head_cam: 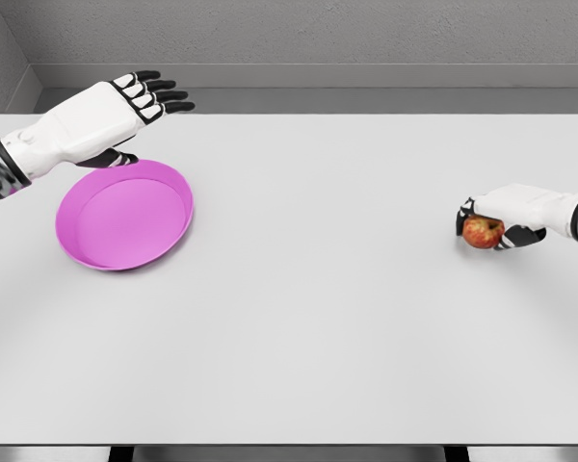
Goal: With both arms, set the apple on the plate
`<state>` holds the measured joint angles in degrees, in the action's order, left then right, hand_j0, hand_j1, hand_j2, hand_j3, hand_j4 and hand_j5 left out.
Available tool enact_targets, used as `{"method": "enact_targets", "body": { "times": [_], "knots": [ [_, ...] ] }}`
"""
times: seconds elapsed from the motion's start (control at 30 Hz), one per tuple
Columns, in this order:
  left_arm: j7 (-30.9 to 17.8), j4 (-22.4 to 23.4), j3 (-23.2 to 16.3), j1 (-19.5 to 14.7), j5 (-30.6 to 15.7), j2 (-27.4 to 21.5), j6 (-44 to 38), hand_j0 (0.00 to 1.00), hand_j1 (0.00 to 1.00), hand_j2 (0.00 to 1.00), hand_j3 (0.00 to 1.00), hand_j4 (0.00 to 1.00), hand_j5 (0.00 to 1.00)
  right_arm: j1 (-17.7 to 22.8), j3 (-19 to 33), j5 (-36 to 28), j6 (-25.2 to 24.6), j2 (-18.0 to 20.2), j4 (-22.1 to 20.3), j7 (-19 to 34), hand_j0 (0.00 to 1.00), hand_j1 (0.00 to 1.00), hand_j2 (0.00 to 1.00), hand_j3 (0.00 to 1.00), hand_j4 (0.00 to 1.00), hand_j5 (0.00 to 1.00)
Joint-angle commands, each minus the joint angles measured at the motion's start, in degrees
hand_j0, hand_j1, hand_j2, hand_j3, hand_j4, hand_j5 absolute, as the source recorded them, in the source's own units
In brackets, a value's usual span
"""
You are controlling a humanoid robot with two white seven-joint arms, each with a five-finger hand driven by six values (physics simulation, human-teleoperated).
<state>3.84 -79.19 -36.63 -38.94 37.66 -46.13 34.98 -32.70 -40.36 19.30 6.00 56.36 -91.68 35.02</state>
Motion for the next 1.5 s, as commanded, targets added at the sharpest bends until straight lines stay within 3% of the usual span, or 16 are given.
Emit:
{"method": "enact_targets", "body": {
  "times": [0.0, 0.2, 1.0, 1.47],
  "knots": [
    [0.03, 0.0, 0.06, 0.0, -0.31, -0.1, 0.02, 1.0, 1.0, 1.0, 1.0, 1.0, 1.0, -0.09, 0.1, -0.05, -0.02, 0.07, 0.01, -0.02, 0.49, 0.49, 0.49, 0.49, 0.49, 0.49],
    [0.03, 0.0, 0.06, 0.0, -0.4, -0.1, 0.02, 1.0, 1.0, 1.0, 1.0, 1.0, 1.0, -2.37, 0.19, -0.14, -0.11, -0.02, -0.6, -0.02, 0.49, 0.49, 0.49, 0.49, 0.49, 0.49],
    [0.03, 0.09, 0.06, 0.0, -0.49, -0.54, 0.02, 1.0, 1.0, 1.0, 1.0, 1.0, 1.0, -3.69, 0.19, -0.49, -0.02, -2.39, -6.93, -0.02, 0.45, 0.45, 0.45, 0.45, 0.45, 0.45],
    [0.12, -0.08, 0.15, 0.09, -0.57, -0.54, 0.02, 1.0, 1.0, 1.0, 1.0, 1.0, 1.0, -5.27, 0.01, -0.4, -0.02, -17.33, -8.77, -0.02, 0.45, 0.45, 0.45, 0.45, 0.45, 0.45]
  ]
}}
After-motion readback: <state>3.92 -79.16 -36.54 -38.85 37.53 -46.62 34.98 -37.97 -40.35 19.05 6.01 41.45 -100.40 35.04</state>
